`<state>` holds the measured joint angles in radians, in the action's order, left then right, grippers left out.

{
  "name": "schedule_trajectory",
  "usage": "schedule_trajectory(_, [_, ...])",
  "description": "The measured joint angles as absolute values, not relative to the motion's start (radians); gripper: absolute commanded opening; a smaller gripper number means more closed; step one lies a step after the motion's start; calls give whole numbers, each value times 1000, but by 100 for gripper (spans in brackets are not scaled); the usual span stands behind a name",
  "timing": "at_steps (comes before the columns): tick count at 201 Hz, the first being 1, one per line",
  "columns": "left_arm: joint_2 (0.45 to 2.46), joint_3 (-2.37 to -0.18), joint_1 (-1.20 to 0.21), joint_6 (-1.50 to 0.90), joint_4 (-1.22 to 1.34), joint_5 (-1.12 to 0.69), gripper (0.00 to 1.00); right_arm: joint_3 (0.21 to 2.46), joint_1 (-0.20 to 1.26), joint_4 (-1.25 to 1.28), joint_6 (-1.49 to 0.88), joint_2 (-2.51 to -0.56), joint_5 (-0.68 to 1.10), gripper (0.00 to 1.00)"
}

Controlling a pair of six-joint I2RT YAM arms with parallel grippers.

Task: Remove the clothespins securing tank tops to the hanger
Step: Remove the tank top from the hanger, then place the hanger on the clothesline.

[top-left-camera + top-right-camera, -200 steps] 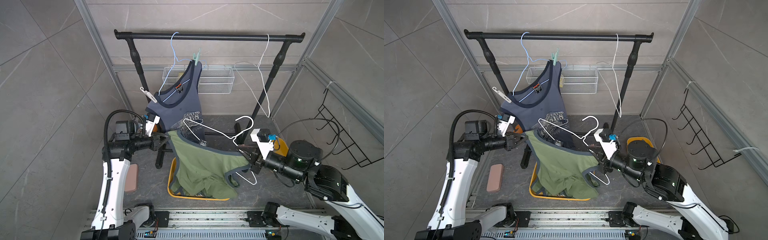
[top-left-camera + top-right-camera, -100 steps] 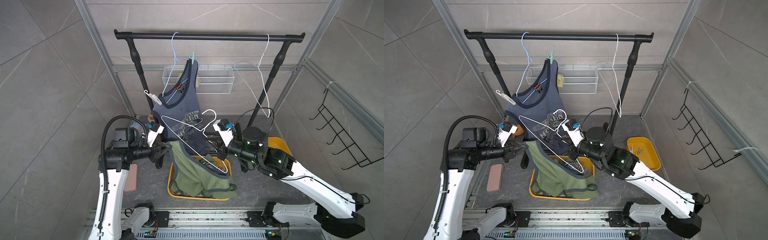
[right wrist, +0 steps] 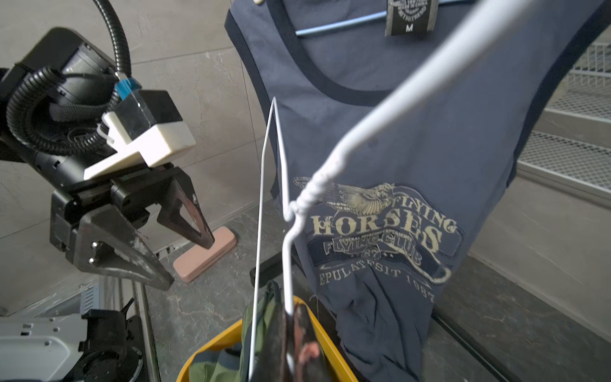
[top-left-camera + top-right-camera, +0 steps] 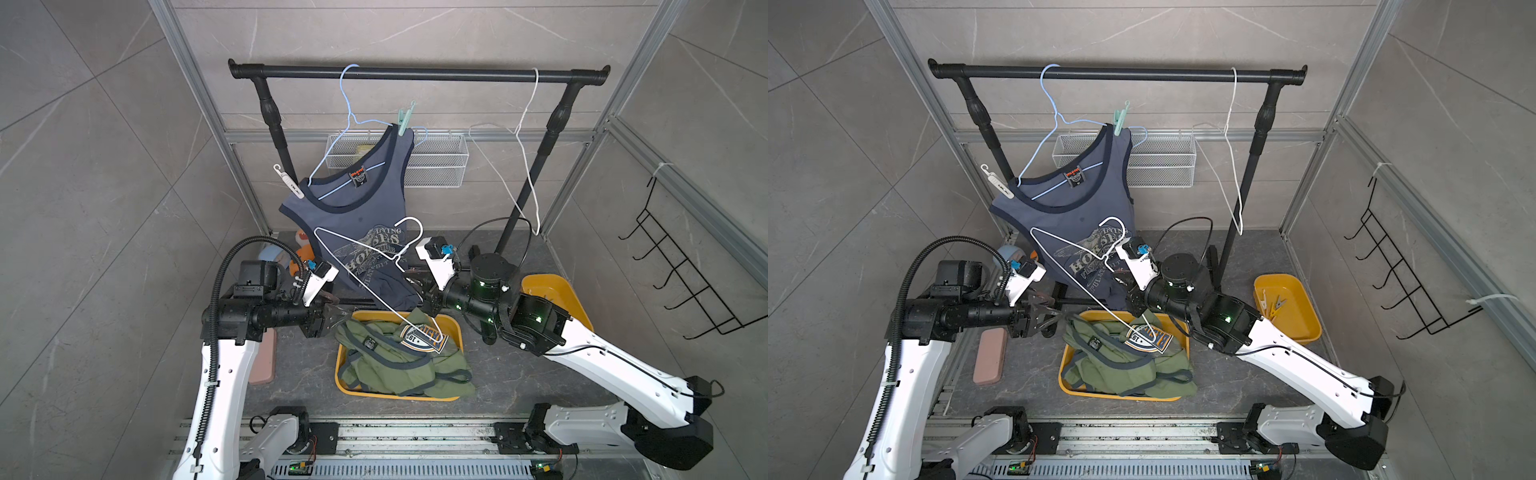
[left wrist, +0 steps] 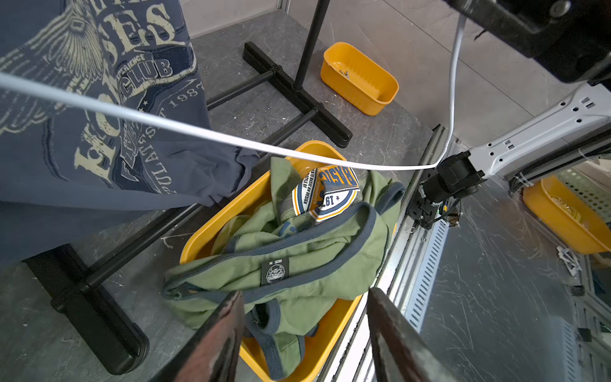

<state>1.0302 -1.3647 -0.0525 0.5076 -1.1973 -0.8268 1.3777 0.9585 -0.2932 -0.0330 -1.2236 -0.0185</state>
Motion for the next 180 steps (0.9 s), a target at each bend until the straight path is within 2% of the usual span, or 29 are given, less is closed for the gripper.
schedule_trajectory(49, [1063,-1441,-67,508,-1203,-822,67,1495,955,-519,-6,-1131,-101,0])
schedule_trajectory(94, [1100,-1609,-79,501,-1210,-848,67,1784,955,-822,1,-1143,-247,0])
schedule_trajectory(133, [1150,-1715,-86,478,-1206,-903,67,2057,955,-984,33,-1253,-384,0])
schedule_trajectory(180, [1170,-1739,-102,445,-1199,-928,67,2349,937,-1029,90,-1475,-557,0])
